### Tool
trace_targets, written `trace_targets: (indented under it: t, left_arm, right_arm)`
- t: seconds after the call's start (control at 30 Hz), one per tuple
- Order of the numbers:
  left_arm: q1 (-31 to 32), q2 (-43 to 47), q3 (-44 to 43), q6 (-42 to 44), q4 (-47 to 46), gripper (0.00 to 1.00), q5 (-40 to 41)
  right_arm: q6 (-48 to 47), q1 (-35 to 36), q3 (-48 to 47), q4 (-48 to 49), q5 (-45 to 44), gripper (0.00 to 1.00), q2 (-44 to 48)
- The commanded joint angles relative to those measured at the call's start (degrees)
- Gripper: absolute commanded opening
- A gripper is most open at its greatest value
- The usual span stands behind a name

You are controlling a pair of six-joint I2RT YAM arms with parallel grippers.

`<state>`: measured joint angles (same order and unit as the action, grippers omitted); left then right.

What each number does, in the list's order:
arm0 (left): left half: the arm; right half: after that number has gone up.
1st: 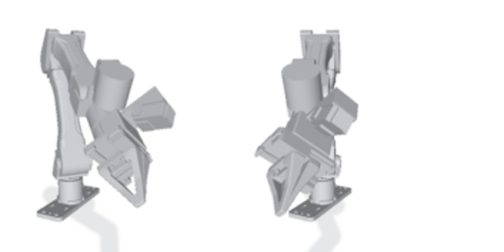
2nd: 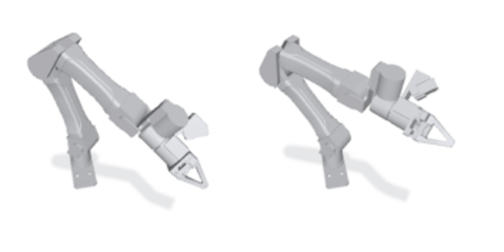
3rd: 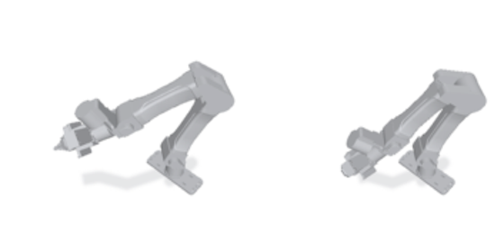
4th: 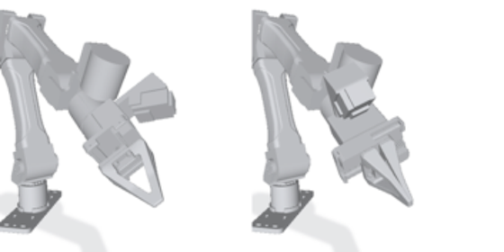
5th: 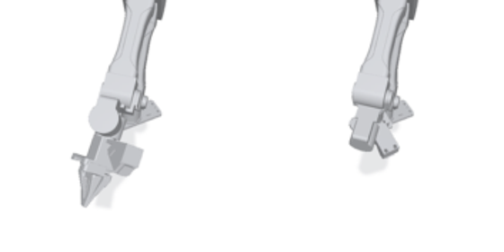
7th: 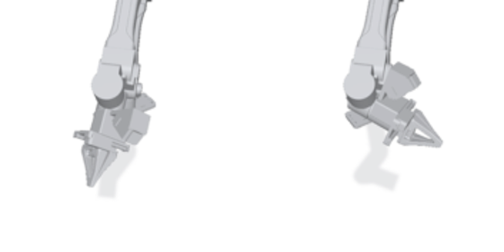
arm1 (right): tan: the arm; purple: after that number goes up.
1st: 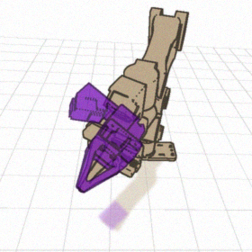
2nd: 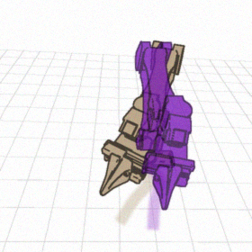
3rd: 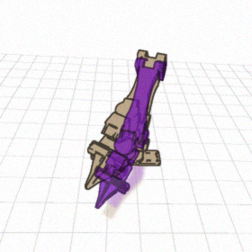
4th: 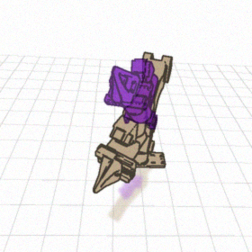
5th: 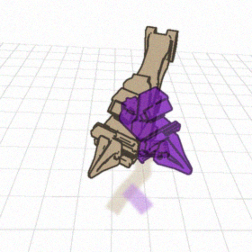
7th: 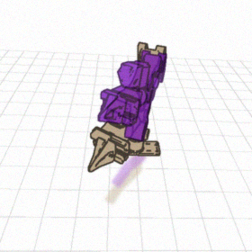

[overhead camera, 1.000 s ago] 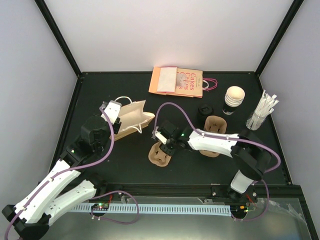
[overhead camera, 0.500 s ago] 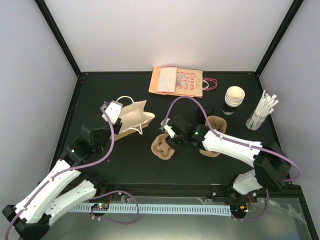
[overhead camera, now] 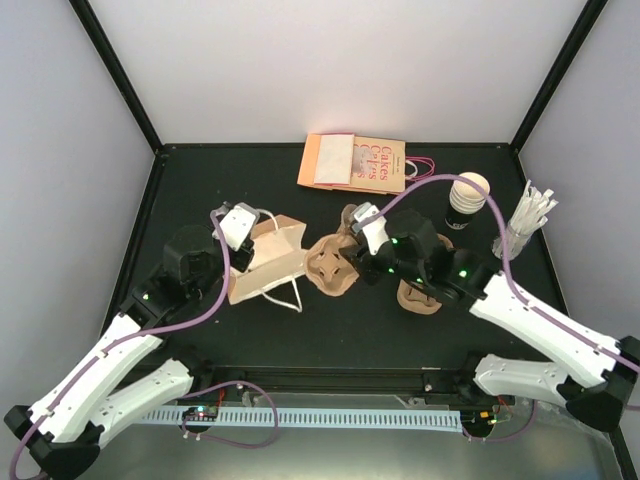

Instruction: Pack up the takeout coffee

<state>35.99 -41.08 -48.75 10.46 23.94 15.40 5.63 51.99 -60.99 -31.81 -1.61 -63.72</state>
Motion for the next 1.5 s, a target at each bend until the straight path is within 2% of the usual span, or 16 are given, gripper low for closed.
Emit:
trace_targets:
  t: [0.0, 0.47, 0.63, 0.8, 1.27, 1.47]
  left_arm:
    - [-0.13, -1.48, -4.26, -0.34, 2.24, 0.09, -7.96]
    - [-0.13, -2.13, -7.82, -5.20, 5.93, 0.09, -13.59]
    - [-0.16, -3.61, -10.32, -8.08, 7.27, 0.02, -15.84]
    - [-0.15, -4.86, -11.75, -10.26, 6.76, 0.01, -19.07]
    - [-0.17, -5.79, -12.86, -12.61, 6.63, 0.01, -23.85]
    - [-0.15, -4.60, -12.73, -12.94, 6.49, 0.01, -24.00]
  right_arm:
    - [4.64, -0.20, -3.96, 1.08, 6.42, 0.41, 4.59]
    - [18.87, -0.16, -2.44, 18.82, 30.24, 0.42, 7.50]
    - [24.44, -0.16, 2.40, 26.06, 36.14, 0.42, 9.22]
    - [32.23, -0.18, 9.16, 36.86, 40.86, 0.42, 10.03]
    - [40.77, -0.15, 15.76, 54.89, 45.23, 0.40, 0.85]
    - [35.64, -0.17, 16.56, 50.31, 40.63, 0.40, -2.35]
